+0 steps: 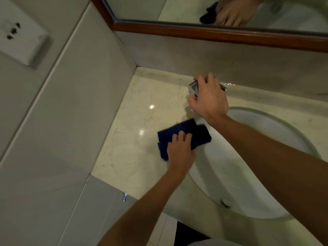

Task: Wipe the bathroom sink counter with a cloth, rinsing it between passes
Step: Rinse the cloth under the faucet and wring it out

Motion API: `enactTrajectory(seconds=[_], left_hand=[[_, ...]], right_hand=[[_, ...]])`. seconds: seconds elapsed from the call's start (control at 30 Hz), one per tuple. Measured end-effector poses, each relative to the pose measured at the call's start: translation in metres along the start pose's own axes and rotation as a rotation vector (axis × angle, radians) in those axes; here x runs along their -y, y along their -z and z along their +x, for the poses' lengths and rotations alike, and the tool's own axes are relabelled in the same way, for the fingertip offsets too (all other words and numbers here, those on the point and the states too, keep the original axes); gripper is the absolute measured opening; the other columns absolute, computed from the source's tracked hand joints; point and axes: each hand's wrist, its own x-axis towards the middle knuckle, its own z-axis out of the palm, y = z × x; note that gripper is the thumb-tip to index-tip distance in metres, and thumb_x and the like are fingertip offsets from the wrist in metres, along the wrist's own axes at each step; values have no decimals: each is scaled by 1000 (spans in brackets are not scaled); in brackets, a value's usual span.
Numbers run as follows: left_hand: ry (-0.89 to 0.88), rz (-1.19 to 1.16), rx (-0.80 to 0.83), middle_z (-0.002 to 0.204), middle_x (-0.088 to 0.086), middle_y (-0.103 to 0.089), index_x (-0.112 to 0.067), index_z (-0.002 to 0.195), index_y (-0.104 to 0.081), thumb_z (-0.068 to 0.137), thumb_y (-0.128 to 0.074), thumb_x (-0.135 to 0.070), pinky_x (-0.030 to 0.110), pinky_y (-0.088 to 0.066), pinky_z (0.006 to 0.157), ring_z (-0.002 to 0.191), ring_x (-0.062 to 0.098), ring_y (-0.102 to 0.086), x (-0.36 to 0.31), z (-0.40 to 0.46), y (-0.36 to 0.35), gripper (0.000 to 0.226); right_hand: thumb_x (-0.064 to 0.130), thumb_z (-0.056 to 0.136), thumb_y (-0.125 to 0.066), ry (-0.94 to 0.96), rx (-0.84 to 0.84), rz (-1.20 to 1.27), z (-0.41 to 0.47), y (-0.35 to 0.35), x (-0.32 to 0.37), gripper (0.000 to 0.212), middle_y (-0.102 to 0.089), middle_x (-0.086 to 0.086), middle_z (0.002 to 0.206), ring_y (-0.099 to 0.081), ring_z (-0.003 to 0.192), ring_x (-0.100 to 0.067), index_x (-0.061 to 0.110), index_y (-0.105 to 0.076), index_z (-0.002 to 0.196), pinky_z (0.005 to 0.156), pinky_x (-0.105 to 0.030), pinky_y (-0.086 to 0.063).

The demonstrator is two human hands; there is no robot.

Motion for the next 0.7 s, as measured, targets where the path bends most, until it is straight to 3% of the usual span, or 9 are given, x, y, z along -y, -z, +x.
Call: enactTrajectory(seconds=[0.07, 0.2, 0.33, 0.47, 0.53, 0.63, 0.7], left_hand=[[26, -208, 104, 121, 3, -57, -17, 124, -62, 94, -63, -38, 40, -52, 67, 101, 23, -58, -11, -13, 7, 36], [271, -908, 243, 95, 1, -66, -19, 100, -64, 102, -58, -39, 34, -51, 71, 79, 15, -63, -28, -24, 38, 21], [386, -1267, 313, 117, 5, -73, -18, 126, -66, 105, -57, -33, 37, -58, 92, 105, 20, -71, -22, -9, 46, 27], [685, -1735, 420, 128, 9, -71, -13, 138, -60, 101, -61, -24, 42, -55, 102, 117, 25, -68, -26, 10, 47, 39], [705, -1739, 475, 126, 7, -72, -15, 135, -62, 89, -73, -31, 46, -53, 105, 119, 27, -67, -27, 16, 44, 50], [544, -1512, 410, 120, 3, -75, -17, 129, -65, 67, -95, -33, 43, -59, 96, 108, 20, -72, -31, 29, 27, 71], [460, -1336, 331, 99, -7, -75, -20, 112, -65, 71, -93, -24, 30, -61, 80, 89, 5, -71, -35, 40, 15, 50]], right_hand=[[31, 87, -59, 5, 7, 2, 0, 1, 0, 48, -50, -12, 123, -52, 115, -30, 16, -50, 132, 80, -42, -57], [32, 87, -61, -12, 23, 12, 0, 2, 0, 49, -49, -11, 123, -52, 115, -30, 17, -50, 132, 80, -43, -57], [34, 87, -61, -8, 29, 27, -1, 4, 0, 50, -49, -11, 125, -52, 115, -29, 18, -50, 133, 78, -41, -56], [43, 91, -56, -42, 58, 141, -1, 7, -1, 53, -52, -10, 128, -51, 118, -28, 18, -52, 137, 85, -41, -51], [46, 96, -54, -84, 72, 332, 0, 13, -5, 53, -57, -8, 131, -55, 120, -24, 19, -52, 141, 96, -41, -49], [32, 105, -51, -98, -54, 521, -1, 32, -28, 37, -66, -4, 130, -61, 112, -14, 16, -60, 137, 103, -39, -51], [24, 105, -52, -126, -135, 481, -7, 39, -53, 32, -66, -4, 130, -61, 112, -13, 15, -62, 134, 104, -40, -51]])
